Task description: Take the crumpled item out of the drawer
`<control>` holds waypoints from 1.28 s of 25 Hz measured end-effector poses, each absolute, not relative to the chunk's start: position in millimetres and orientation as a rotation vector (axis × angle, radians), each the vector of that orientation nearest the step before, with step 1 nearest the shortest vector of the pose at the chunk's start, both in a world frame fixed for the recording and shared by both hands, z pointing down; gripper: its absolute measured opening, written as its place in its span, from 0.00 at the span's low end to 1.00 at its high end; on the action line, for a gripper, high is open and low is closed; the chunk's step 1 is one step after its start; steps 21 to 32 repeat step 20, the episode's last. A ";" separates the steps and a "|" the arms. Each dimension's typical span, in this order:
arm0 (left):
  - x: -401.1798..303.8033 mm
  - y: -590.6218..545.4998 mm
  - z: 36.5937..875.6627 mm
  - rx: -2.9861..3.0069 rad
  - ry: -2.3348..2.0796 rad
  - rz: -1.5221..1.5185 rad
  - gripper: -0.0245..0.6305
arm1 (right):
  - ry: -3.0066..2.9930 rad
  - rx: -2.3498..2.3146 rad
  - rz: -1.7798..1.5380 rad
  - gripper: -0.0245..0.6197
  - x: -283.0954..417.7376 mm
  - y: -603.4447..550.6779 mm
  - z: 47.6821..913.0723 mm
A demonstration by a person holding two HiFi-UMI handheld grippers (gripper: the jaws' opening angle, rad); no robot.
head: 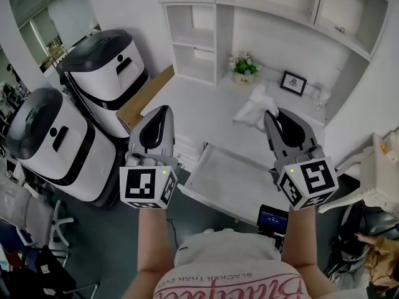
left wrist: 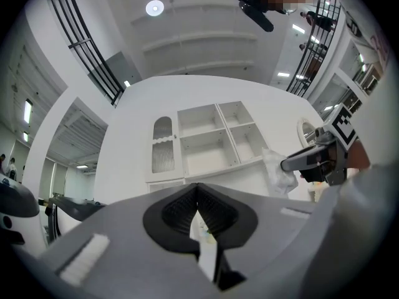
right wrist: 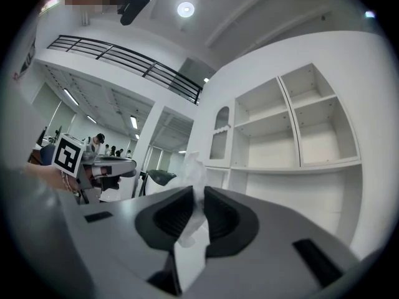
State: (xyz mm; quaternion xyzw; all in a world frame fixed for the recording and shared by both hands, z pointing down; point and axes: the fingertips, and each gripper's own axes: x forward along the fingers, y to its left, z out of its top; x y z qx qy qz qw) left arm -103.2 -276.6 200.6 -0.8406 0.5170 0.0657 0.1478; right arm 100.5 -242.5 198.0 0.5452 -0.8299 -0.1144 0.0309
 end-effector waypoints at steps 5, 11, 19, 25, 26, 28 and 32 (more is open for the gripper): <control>-105.1 -281.5 203.8 -2.424 1.491 0.184 0.05 | -2.537 1.681 -0.354 0.14 98.8 -248.3 203.2; -108.8 -284.8 202.6 -2.418 1.500 0.181 0.05 | -2.534 1.669 -0.366 0.14 94.4 -252.4 202.9; -111.8 -287.0 205.5 -2.419 1.506 0.176 0.05 | -2.534 1.655 -0.370 0.14 89.5 -255.1 205.9; -112.9 -287.2 205.7 -2.420 1.507 0.177 0.05 | -2.534 1.654 -0.372 0.14 88.6 -255.4 205.9; -112.9 -287.2 205.7 -2.420 1.507 0.177 0.05 | -2.534 1.654 -0.372 0.14 88.6 -255.4 205.9; -112.9 -287.2 205.7 -2.420 1.507 0.177 0.05 | -2.534 1.654 -0.372 0.14 88.6 -255.4 205.9; -112.9 -287.2 205.7 -2.420 1.507 0.177 0.05 | -2.534 1.654 -0.372 0.14 88.6 -255.4 205.9</control>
